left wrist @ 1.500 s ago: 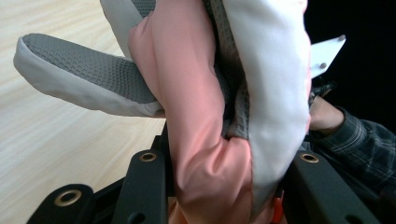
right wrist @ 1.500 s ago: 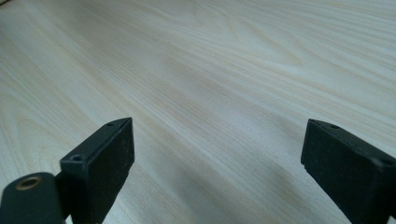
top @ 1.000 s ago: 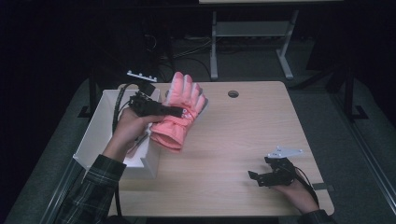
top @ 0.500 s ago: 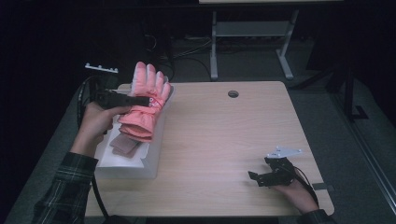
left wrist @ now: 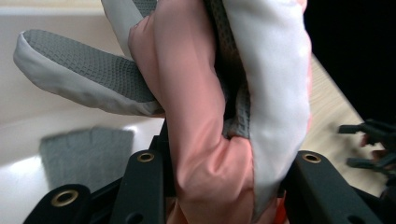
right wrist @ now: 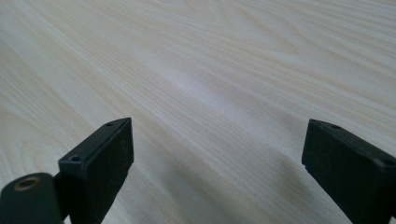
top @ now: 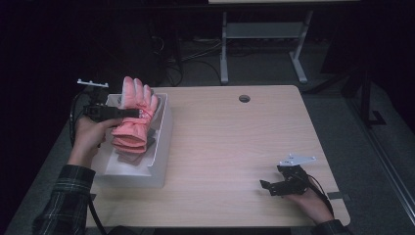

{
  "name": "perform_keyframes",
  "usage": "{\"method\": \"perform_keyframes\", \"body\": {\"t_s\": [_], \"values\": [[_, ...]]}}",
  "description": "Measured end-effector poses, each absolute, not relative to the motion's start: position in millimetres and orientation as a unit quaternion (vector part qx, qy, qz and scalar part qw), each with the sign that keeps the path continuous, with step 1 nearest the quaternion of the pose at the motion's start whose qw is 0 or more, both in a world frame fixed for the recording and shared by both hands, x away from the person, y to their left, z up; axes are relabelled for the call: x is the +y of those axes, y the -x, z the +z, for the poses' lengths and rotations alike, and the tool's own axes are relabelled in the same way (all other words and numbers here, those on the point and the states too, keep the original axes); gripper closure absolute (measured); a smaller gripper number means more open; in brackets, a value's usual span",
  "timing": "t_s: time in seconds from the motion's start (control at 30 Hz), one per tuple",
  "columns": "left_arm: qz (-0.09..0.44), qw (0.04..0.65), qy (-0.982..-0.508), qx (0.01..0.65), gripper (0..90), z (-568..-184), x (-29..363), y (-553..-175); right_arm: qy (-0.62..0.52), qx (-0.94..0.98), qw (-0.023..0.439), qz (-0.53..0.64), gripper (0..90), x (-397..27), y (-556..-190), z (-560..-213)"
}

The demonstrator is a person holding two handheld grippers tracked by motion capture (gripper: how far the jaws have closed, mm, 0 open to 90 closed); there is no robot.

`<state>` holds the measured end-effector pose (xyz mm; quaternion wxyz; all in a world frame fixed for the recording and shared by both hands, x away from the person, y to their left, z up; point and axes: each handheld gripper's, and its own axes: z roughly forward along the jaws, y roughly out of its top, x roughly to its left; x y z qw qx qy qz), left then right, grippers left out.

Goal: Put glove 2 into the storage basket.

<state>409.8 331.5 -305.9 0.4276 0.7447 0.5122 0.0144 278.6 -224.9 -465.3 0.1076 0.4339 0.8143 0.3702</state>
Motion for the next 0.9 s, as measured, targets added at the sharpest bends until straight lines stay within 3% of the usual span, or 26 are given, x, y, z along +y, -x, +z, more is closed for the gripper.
{"method": "perform_keyframes", "body": {"t_s": [0.6,0.9], "values": [[-0.016,0.338,-0.769,0.542,58.6,-393.1,308.8,-428.5,-0.434,0.814,0.108,0.369,8.8,-224.9,-278.5,-465.1],[-0.023,0.333,-0.772,0.541,53.7,-408.9,306.8,-430.8,-0.435,0.815,0.108,0.369,8.8,-223.9,-278.2,-464.7]]}}
